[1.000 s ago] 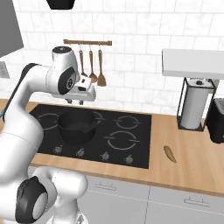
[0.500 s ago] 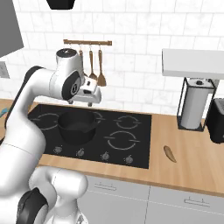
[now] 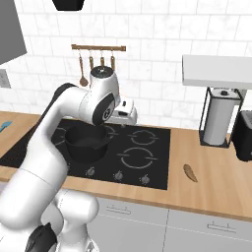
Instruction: Put the onion and sweet potato in the pot. Retrieve the spatula and lightly stir the vegetables in the pot.
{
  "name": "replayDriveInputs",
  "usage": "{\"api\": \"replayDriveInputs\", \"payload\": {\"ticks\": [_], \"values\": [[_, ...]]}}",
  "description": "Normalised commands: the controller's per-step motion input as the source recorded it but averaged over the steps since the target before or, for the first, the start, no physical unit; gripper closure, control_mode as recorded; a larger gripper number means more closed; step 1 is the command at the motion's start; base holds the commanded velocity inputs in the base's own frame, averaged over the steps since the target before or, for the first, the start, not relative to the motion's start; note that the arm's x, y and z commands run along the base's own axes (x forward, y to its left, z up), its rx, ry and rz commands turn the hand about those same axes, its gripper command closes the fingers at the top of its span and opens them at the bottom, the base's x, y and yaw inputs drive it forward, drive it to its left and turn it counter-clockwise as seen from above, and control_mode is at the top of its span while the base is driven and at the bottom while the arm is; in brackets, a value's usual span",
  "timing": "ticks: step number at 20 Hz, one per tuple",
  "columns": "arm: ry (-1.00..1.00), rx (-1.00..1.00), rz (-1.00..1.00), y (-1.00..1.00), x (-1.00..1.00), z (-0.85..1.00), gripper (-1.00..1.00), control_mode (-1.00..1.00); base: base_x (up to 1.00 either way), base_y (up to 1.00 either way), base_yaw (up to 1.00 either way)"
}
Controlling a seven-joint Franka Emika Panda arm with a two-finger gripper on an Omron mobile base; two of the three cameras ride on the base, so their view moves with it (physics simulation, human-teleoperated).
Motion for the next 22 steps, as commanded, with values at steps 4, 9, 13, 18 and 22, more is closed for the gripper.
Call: {"api": "replayDriveInputs", "payload": {"ticks": [4, 9, 13, 18, 22], "values": [[0.10, 0.00, -0.04, -0.77, 0.02, -0.38, -1.00, -1.00, 0.00, 0.00, 0.00], [0.11, 0.00, -0.03, -0.74, 0.00, -0.42, -1.00, -1.00, 0.00, 0.00, 0.00], [0.13, 0.00, -0.03, -0.67, 0.00, -0.53, -1.00, -1.00, 0.00, 0.00, 0.00], [0.14, 0.00, -0.03, -0.57, 0.03, -0.53, -1.00, -1.00, 0.00, 0.00, 0.00], [0.18, 0.00, -0.02, -0.62, 0.13, -0.49, -1.00, -1.00, 0.00, 0.00, 0.00]]}}
